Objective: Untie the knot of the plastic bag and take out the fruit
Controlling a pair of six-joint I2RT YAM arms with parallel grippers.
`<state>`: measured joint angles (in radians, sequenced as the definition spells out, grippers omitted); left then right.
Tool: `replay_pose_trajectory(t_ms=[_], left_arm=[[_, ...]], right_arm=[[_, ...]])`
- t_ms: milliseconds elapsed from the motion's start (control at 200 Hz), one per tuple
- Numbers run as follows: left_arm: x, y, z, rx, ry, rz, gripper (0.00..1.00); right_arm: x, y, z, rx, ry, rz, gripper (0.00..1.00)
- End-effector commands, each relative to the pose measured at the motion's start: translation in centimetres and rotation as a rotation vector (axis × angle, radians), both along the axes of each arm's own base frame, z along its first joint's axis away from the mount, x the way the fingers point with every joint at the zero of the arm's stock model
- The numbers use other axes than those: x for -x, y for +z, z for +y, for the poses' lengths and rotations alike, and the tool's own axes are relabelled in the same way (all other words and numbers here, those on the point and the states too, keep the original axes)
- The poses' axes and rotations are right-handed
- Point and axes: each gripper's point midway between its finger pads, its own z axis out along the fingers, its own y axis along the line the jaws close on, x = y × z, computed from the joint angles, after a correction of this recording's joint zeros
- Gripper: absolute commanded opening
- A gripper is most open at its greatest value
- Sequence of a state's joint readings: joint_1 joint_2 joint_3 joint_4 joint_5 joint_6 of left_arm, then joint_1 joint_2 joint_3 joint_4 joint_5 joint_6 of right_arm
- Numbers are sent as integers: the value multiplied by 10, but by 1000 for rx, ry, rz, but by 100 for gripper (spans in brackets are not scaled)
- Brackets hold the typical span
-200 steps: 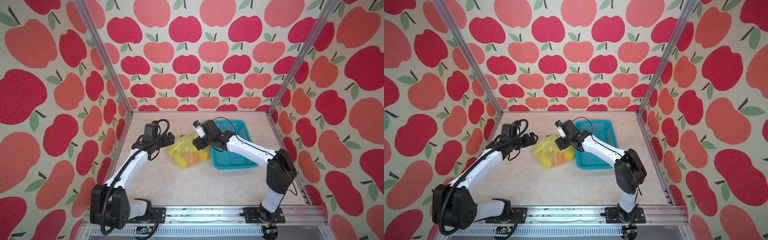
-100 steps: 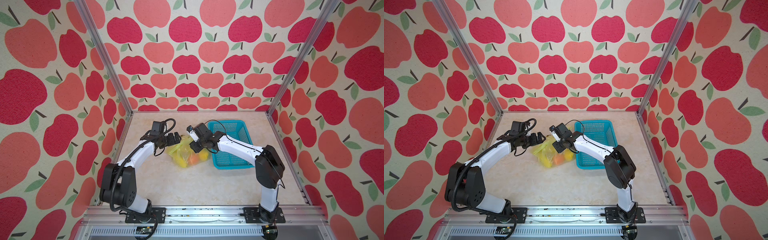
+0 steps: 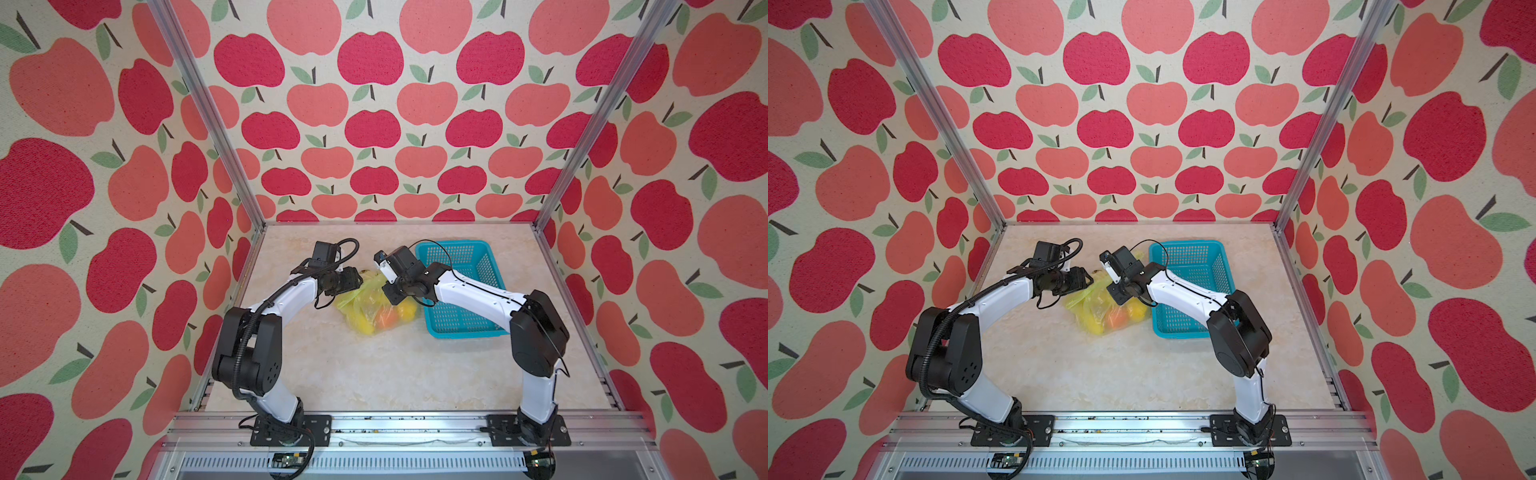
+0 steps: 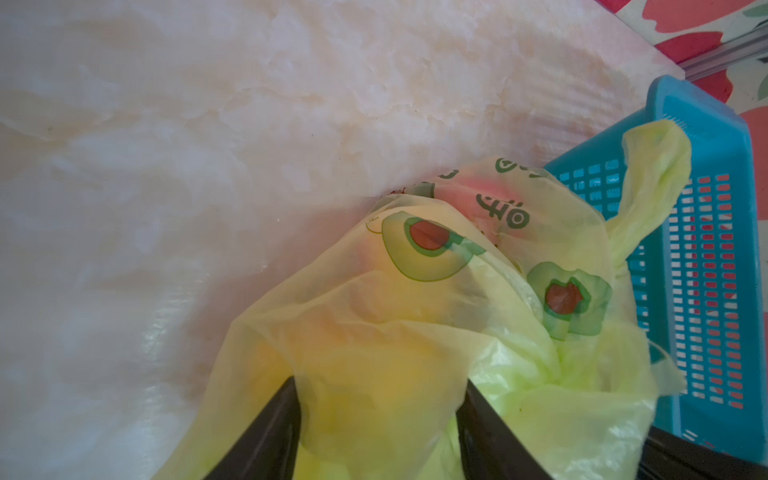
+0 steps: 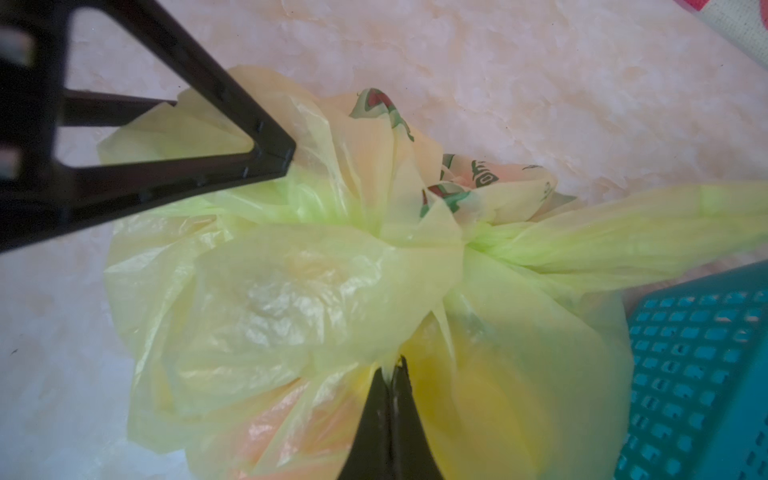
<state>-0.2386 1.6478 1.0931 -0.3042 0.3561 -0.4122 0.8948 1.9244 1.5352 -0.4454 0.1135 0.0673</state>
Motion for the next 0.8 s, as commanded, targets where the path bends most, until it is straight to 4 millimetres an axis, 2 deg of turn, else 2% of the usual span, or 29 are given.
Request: replay_pose_trajectory(t_ms=[0, 80, 255, 630, 795], left_arm=[[-12, 10, -6, 13, -12, -37, 20], [-14, 10, -3, 5, 6, -38, 0], [-15, 22, 11, -5, 51, -64, 0], [6, 46, 77, -18, 235, -118, 0], [18, 49, 104, -7, 324, -124, 0]], right_arm=[[2, 7, -3, -30, -10, -1, 0], [3, 10, -6, -39, -16, -14, 0], [-2, 16, -27, -33, -87, -76, 0], [-4, 36, -84, -162, -240, -176, 0], [2, 41, -94, -200, -254, -212, 0]])
